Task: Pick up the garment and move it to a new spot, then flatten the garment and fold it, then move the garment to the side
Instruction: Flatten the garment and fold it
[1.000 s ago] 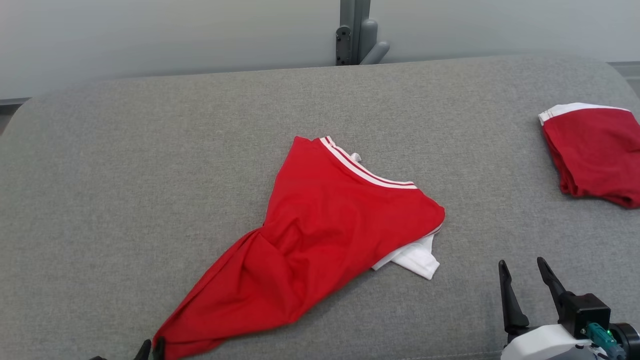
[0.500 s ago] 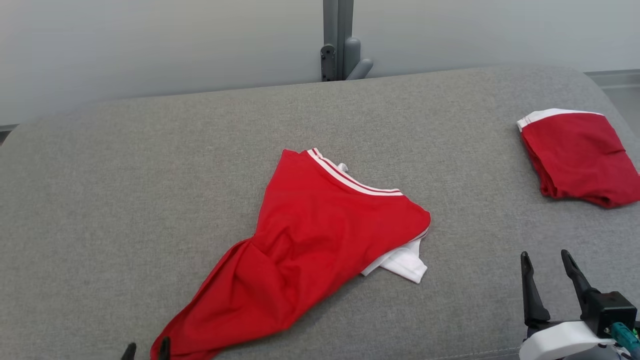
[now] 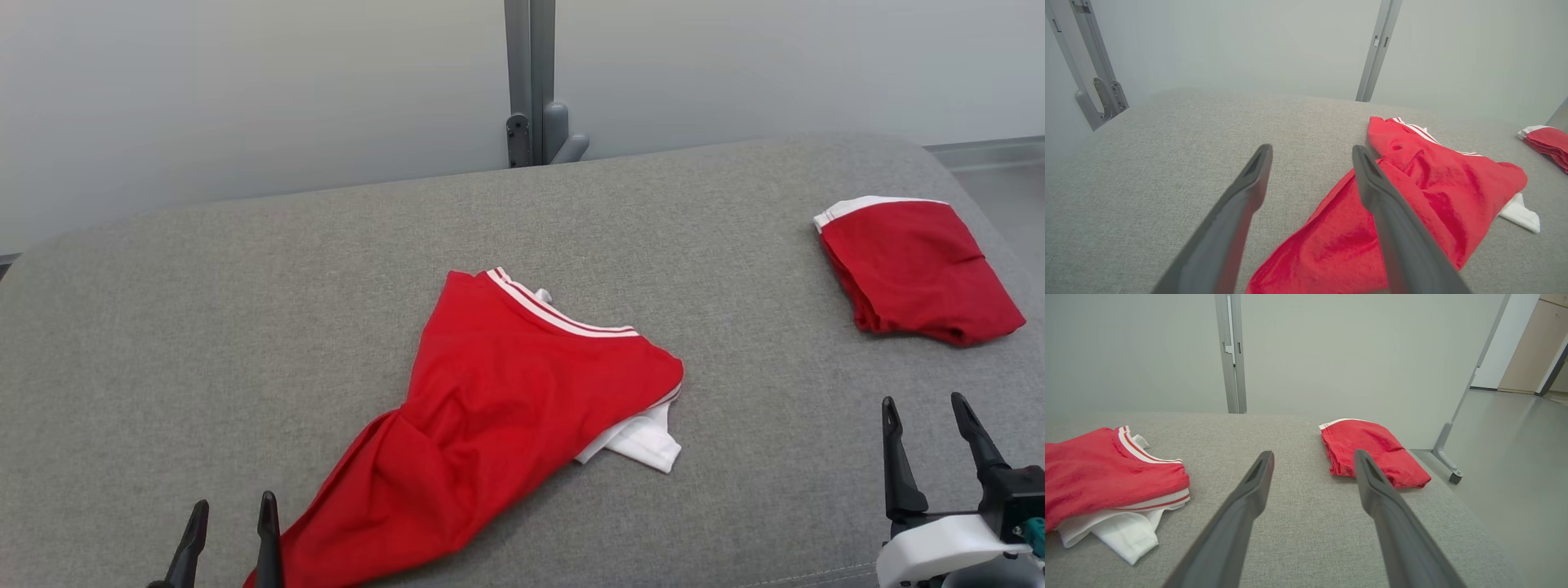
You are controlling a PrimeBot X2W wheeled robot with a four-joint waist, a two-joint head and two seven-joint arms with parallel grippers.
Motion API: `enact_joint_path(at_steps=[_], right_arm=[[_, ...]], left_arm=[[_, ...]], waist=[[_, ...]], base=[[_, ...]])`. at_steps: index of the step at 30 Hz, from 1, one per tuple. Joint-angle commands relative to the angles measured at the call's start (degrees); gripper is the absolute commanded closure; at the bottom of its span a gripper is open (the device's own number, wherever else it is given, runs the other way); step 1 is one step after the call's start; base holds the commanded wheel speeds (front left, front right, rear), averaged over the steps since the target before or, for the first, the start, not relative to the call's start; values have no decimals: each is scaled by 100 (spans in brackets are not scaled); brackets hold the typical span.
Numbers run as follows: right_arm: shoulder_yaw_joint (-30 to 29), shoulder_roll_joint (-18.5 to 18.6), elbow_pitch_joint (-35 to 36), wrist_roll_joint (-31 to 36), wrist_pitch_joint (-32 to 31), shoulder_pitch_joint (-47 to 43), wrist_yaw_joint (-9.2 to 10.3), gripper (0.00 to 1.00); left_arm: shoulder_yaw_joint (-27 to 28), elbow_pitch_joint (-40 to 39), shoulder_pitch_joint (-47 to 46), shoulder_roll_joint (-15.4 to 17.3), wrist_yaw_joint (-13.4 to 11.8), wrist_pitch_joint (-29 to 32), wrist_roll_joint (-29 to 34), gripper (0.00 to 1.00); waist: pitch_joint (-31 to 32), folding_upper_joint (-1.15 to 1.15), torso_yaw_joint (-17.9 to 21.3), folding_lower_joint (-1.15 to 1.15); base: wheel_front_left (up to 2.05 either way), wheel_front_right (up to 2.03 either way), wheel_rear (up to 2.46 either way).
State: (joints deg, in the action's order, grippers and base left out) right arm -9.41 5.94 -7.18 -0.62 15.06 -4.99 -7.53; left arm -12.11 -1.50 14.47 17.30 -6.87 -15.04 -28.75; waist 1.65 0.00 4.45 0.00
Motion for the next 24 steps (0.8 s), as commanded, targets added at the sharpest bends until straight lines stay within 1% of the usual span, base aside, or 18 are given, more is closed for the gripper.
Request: enact_joint_path(at_steps=[1, 3, 9, 14, 15, 20, 24], right_arm=[[32, 21, -27, 45, 16, 22, 9, 0], [50, 4, -58, 71, 16, -19, 9, 0], [66, -99, -110, 39, 16, -145, 9, 0], [188, -114, -245, 109, 16, -204, 9, 0], [188, -114, -245, 109, 16, -204, 9, 0], [206, -130, -257, 122, 16, -241, 9, 0], [212, -145, -274, 121, 16, -229, 9, 0]], left_arm=[[117, 66, 84, -133, 99, -14, 169, 0], [210, 191, 158, -326, 248, -15, 337, 0], [639, 527, 273, -748, 661, -9, 710, 0], [948, 744, 278, -945, 980, -9, 1012, 0], [948, 744, 278, -945, 980, -9, 1012, 0], [1203, 878, 215, -1096, 1164, -9, 1192, 0], [1332, 947, 225, -1196, 1254, -10, 1314, 0]], waist=[[55, 0, 11, 0], [108, 0, 15, 0], [194, 0, 52, 0], [219, 0, 34, 0], [219, 0, 34, 0], [239, 0, 23, 0], [257, 0, 27, 0]], base=[[0, 0, 0], [0, 0, 0], [0, 0, 0], [0, 0, 0], [0, 0, 0], [0, 0, 0], [0, 0, 0]])
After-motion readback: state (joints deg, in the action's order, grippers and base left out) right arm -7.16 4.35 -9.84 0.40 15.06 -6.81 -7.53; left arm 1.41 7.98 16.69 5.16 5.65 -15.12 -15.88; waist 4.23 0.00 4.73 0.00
